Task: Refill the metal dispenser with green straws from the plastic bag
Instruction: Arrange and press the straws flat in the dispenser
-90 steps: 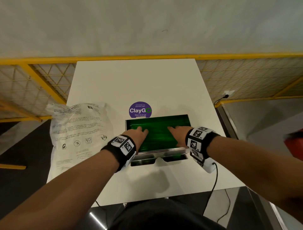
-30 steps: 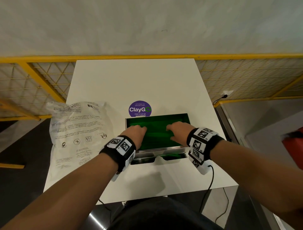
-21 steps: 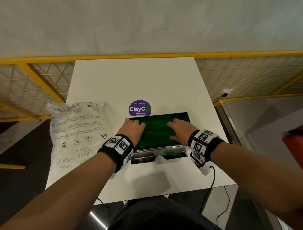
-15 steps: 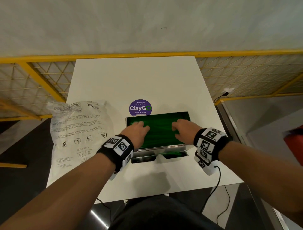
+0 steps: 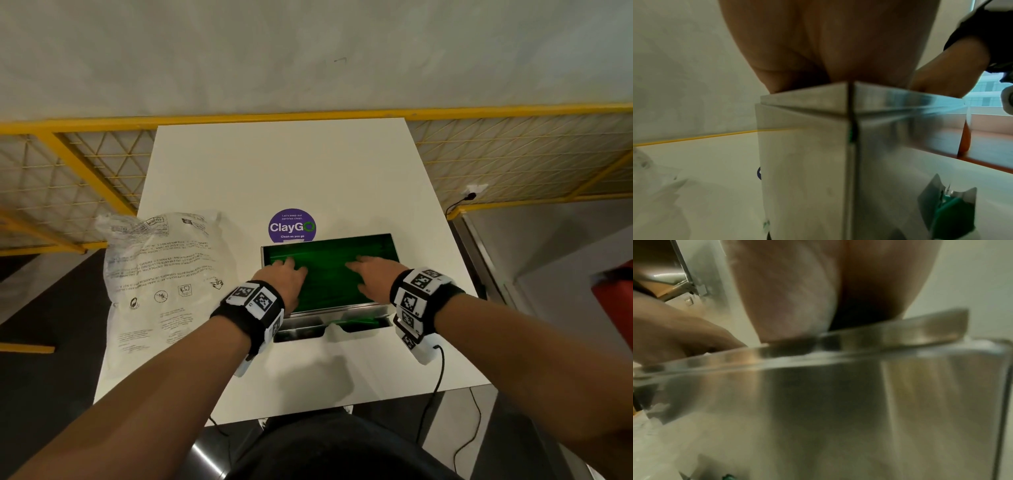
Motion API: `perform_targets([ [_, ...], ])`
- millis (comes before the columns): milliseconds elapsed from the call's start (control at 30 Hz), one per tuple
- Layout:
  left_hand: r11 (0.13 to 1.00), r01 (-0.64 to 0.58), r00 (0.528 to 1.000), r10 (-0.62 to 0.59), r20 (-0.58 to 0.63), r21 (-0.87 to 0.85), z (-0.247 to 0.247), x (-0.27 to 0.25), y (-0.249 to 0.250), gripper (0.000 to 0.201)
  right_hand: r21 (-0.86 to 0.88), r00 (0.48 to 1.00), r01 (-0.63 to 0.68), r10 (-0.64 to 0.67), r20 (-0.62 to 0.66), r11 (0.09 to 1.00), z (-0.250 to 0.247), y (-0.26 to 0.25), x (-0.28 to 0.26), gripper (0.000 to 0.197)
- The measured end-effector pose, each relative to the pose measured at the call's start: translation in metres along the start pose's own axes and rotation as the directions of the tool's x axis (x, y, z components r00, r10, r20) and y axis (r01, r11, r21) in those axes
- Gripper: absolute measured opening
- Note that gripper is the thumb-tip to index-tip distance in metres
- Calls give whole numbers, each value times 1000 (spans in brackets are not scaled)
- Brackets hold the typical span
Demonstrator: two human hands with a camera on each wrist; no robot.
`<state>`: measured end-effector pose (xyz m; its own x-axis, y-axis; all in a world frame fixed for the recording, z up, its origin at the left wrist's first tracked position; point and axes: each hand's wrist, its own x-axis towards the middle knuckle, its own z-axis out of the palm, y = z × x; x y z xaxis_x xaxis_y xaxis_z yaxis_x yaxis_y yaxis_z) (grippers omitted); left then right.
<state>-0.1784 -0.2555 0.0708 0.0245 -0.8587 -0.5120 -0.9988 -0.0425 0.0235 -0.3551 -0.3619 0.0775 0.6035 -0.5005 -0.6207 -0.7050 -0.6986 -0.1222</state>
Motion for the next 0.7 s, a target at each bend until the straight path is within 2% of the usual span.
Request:
perform_targets([
  [100, 994, -5, 998, -2, -63, -109, -1, -1, 1, 55, 30, 991, -50, 53, -125, 998, -5, -2, -6, 40],
  [133, 989, -18, 998, 9, -62, -144, -2, -1, 3, 51, 4, 989, -81, 81, -127, 997, -6, -4, -9, 32],
  [200, 983, -21, 1000, 19, -13, -182, -4, -1, 7, 44, -58, 988, -152, 149, -47, 987, -8, -13, -12, 20],
  [267, 982, 4, 999, 5, 45, -190, -6, 0, 10, 37, -27, 978, -198, 199, 66, 980, -7, -22, -9, 28],
  [333, 980, 34, 998, -25, 52, -196, -8, 0, 12, 33, 86, 971, -213, 201, 125, 973, -7, -25, -4, 30],
  [433, 976, 62, 998, -64, -3, -210, -8, -1, 13, 31, 252, 979, -204, 199, 45, 946, -9, -20, -3, 25],
  [533, 982, 25, 999, -32, -34, -187, -4, 1, 18, 41, 360, 948, -281, 316, -41, 890, -15, -15, 0, 27],
  [600, 983, 13, 1000, -11, 15, -184, -2, 4, 21, 48, 409, 925, -344, 380, -8, 845, -19, -15, 7, 25],
  [700, 983, 53, 995, -37, 95, -173, -3, 7, 19, 45, 454, 929, -349, 365, 54, 820, -22, -14, 17, 33],
])
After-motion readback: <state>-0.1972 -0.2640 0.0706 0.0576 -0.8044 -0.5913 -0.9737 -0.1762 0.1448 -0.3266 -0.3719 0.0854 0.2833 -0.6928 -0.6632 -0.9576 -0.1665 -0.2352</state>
